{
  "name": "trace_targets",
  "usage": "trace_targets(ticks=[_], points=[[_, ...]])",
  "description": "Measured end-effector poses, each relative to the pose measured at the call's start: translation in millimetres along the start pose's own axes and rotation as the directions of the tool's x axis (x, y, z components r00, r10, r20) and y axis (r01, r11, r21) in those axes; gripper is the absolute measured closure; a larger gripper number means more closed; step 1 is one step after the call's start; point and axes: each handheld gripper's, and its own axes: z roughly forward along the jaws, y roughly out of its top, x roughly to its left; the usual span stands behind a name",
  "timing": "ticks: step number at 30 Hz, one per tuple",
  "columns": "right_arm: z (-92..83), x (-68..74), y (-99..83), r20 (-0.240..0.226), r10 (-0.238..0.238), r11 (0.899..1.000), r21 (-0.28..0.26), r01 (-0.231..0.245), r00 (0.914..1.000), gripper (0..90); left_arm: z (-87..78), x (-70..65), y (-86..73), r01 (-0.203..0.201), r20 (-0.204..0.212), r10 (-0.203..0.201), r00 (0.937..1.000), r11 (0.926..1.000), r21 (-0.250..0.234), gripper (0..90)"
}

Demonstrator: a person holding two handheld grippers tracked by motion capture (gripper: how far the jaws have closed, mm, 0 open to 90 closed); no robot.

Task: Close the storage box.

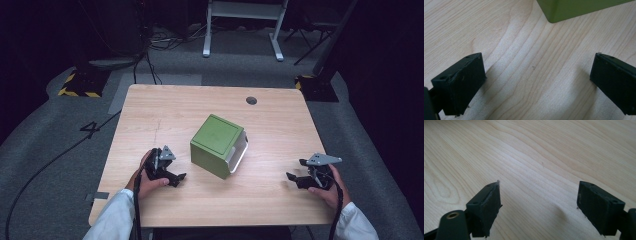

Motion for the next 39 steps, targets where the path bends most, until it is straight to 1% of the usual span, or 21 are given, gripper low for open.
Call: trace_targets(ticks=[2,5,7,9,10,14,20,31,39], points=[[0.3,-2.0,-4.1,-0.001,0.022,1.0,-0.001,-0.022,0.9998,18.8,0.0,0.0,0.0,0.0,0.0,0.0,1.0,1.0,0.0,0.1],[3.3,-5.5,-10.8,0.016,0.048,0.999,0.017,-0.048,0.9987,18.8,0.0,0.0,0.0,0.0,0.0,0.0,1.0,1.0,0.0,0.2],[4.9,-7.2,-13.9,0.016,0.056,0.998,0.023,-0.057,0.9983,17.3,0.0,0.1,0.0,0.0,0.0,0.0,1.0,1.0,0.0,0.1],[6.5,-10.1,-17.6,0.003,0.084,0.996,-0.001,-0.084,0.9965,16.1,0.0,0.0,0.0,0.0,0.0,0.0,1.0,1.0,0.0,0.2],[6.7,-10.2,-18.2,0.004,0.087,0.996,-0.008,-0.087,0.9962,16.0,0.0,0.1,0.0,-0.001,0.0,0.001,1.0,1.0,0.0,0.1],[6.5,-9.3,-18.5,0.012,0.091,0.996,-0.007,-0.091,0.9958,15.5,0.1,0.1,0.1,0.0,0.001,0.0,1.0,1.0,0.0,0.1],[6.9,-10.1,-18.4,0.001,0.087,0.996,-0.006,-0.087,0.9962,14.9,0.1,0.0,0.1,-0.001,0.001,0.001,1.0,1.0,0.0,0.1],[8.8,-10.9,-16.7,-0.005,0.075,0.997,-0.005,-0.075,0.9972,14.0,0.1,0.1,0.1,-0.001,0.001,0.001,1.0,1.0,0.0,0.2],[9.1,-11.1,-16.5,-0.009,0.075,0.997,-0.006,-0.075,0.9971,13.9,0.2,0.2,0.1,0.0,0.004,0.0,1.0,1.0,0.0,0.1]])
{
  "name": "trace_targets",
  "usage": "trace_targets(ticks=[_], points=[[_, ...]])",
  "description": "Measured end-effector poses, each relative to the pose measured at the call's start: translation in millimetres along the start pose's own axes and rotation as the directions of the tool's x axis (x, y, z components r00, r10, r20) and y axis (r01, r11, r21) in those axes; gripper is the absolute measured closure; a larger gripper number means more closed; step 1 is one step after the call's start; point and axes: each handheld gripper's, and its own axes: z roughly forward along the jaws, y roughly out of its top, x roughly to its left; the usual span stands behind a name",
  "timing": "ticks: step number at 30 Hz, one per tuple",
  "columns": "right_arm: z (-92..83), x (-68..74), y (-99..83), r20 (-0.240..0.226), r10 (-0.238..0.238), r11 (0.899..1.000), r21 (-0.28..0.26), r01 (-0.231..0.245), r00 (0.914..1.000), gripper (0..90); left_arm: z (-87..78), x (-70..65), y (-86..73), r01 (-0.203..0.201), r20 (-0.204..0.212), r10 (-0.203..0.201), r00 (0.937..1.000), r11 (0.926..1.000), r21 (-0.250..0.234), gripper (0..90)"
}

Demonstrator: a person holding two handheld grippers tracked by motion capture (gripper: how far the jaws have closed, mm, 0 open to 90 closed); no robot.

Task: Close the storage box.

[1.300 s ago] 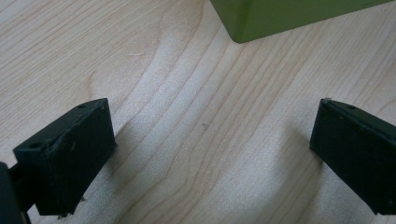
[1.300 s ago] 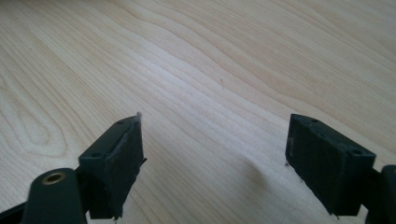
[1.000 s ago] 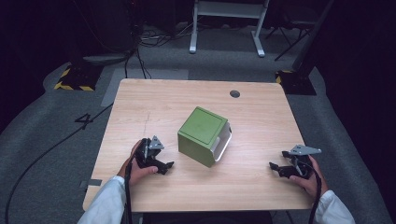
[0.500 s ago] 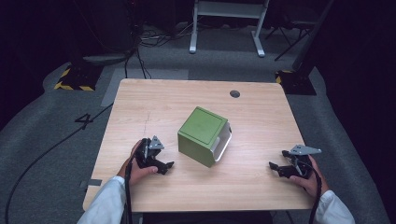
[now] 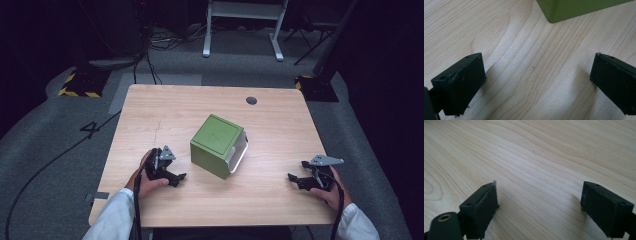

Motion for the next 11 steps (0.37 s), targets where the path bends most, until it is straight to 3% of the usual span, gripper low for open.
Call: trace_targets(ticks=[11], points=[[0.0,-0.4,0.1,-0.005,-0.001,1.0,0.0,0.001,1.0,13.9,0.7,0.6,0.8,-0.004,-0.002,0.004,1.0,1.0,-0.002,0.1]])
